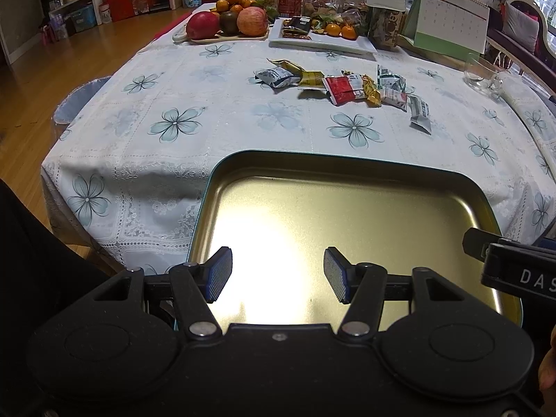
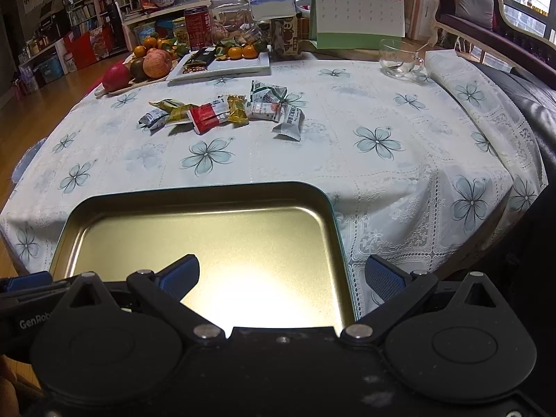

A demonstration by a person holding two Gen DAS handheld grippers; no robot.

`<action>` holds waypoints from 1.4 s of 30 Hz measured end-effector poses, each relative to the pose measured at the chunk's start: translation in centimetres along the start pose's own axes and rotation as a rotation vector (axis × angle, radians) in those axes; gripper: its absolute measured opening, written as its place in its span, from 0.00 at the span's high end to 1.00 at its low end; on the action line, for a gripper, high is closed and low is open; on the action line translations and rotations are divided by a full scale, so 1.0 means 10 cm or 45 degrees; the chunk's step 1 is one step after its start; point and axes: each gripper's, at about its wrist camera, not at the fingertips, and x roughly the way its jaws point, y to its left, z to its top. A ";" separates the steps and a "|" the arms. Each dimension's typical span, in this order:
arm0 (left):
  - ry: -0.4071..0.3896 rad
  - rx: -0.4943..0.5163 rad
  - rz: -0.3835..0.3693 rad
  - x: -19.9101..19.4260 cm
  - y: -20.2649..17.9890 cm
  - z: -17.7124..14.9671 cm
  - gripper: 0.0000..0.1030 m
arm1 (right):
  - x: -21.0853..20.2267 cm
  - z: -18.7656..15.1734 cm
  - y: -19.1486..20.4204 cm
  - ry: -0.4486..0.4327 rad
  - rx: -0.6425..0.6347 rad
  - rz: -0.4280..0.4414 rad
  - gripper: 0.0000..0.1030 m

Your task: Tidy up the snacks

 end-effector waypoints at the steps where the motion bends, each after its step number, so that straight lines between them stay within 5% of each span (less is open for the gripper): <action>1: 0.000 0.003 0.001 0.00 -0.01 0.00 0.41 | 0.00 0.00 0.00 -0.002 -0.004 -0.001 0.00; 38: -0.005 0.062 0.009 -0.01 -0.08 -0.01 0.41 | 0.00 -0.03 0.00 -0.044 0.016 0.020 0.00; 42: -0.006 0.072 0.005 -0.01 -0.09 -0.02 0.41 | -0.03 -0.06 -0.05 -0.088 0.038 0.096 0.00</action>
